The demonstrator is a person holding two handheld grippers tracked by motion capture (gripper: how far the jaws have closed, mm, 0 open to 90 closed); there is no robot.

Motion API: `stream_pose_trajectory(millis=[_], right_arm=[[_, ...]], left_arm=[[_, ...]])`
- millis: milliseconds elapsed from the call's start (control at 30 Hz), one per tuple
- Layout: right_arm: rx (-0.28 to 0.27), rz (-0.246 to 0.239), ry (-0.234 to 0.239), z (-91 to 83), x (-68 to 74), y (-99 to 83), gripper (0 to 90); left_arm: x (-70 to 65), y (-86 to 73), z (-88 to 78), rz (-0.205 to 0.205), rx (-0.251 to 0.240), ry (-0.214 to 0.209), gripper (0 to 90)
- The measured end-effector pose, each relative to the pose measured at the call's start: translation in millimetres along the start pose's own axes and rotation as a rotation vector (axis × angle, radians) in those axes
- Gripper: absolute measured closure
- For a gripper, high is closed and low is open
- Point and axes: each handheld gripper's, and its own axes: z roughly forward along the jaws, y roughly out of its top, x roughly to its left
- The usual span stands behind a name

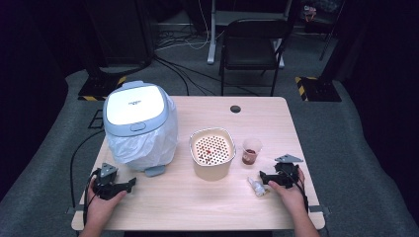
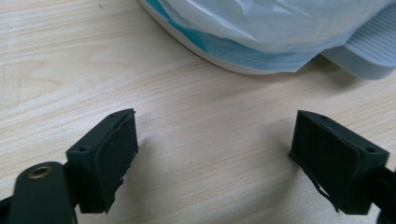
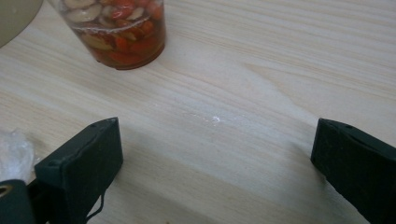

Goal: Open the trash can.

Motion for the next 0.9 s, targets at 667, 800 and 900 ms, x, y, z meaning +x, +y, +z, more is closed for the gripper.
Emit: stream_pose_trajectory(millis=[667, 800, 900], right_arm=[[0.006, -0.005, 0.003, 0.5, -0.5, 0.2, 0.0], [0.005, -0.007, 0.003, 0.6, -0.7, 0.2, 0.0], [0.005, -0.009, 0.003, 0.6, -0.8, 0.2, 0.0]], left_arm=[[-3.5, -2.3, -2.0, -0.009, -0.007, 0.025, 18.3], [-2.1, -3.3, -5.7, -0.043, -0.019, 0.039, 25.9], [-2.4, -2.4, -9.8, -0.088, -0.013, 0.028, 38.5]])
